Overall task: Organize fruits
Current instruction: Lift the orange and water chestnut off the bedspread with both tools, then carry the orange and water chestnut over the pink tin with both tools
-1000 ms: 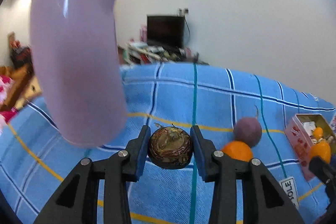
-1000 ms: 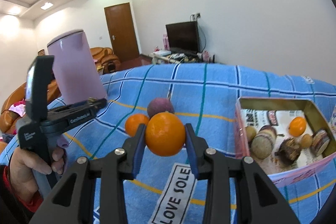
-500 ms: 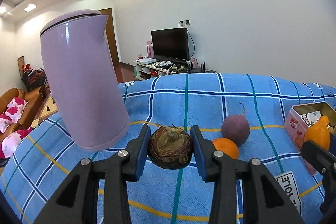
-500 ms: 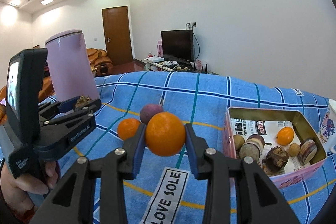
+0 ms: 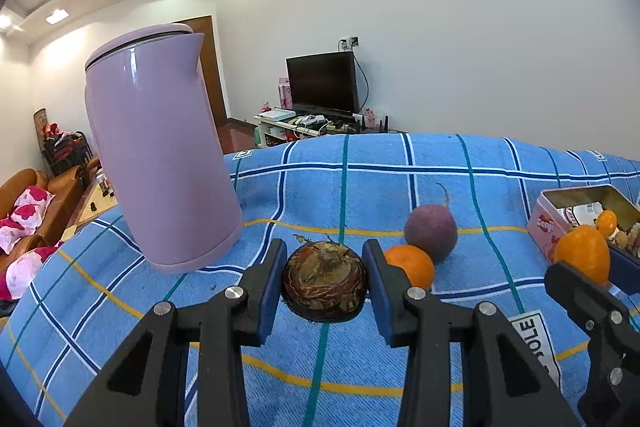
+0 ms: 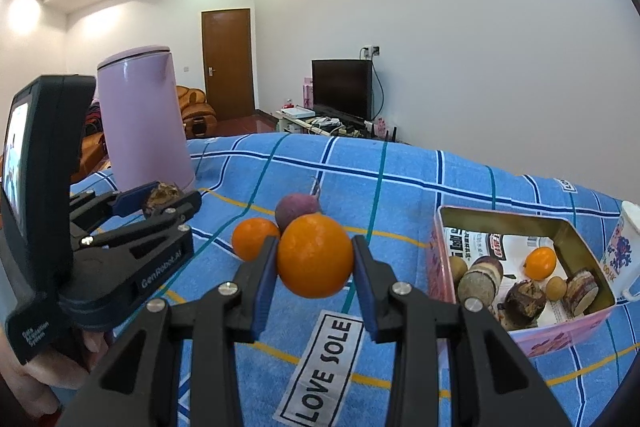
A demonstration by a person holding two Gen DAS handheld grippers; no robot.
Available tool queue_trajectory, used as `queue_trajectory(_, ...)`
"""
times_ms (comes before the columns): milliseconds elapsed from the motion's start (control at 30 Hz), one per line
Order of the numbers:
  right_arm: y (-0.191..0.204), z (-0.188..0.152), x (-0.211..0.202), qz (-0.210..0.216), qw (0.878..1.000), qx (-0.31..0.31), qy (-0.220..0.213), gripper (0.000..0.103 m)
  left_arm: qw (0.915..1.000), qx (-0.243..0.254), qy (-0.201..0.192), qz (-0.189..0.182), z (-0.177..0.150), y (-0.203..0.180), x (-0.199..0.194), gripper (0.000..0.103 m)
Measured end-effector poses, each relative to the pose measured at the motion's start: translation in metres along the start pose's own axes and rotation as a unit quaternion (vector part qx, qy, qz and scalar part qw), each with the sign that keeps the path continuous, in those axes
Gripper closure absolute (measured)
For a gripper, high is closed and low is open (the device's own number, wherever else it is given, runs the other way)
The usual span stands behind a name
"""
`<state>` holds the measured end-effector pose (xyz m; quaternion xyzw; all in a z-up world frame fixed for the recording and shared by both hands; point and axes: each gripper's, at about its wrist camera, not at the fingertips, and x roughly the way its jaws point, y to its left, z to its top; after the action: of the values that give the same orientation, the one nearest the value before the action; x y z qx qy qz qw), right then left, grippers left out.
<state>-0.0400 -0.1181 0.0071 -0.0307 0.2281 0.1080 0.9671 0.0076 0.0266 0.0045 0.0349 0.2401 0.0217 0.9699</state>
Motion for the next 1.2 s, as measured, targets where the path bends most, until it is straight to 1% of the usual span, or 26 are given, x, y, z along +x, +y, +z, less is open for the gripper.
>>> queue_trajectory(567, -0.004, -0.002, -0.009, -0.003, 1.000, -0.009, -0.005, 0.064, 0.9999, 0.001, 0.010, -0.001, -0.004, -0.009, -0.002, 0.062)
queue_trajectory(1200, -0.024, -0.007, -0.022, -0.018, 1.000, -0.009, -0.003, 0.064, 0.9998, 0.009, 0.011, -0.012, -0.006, -0.022, -0.008, 0.062)
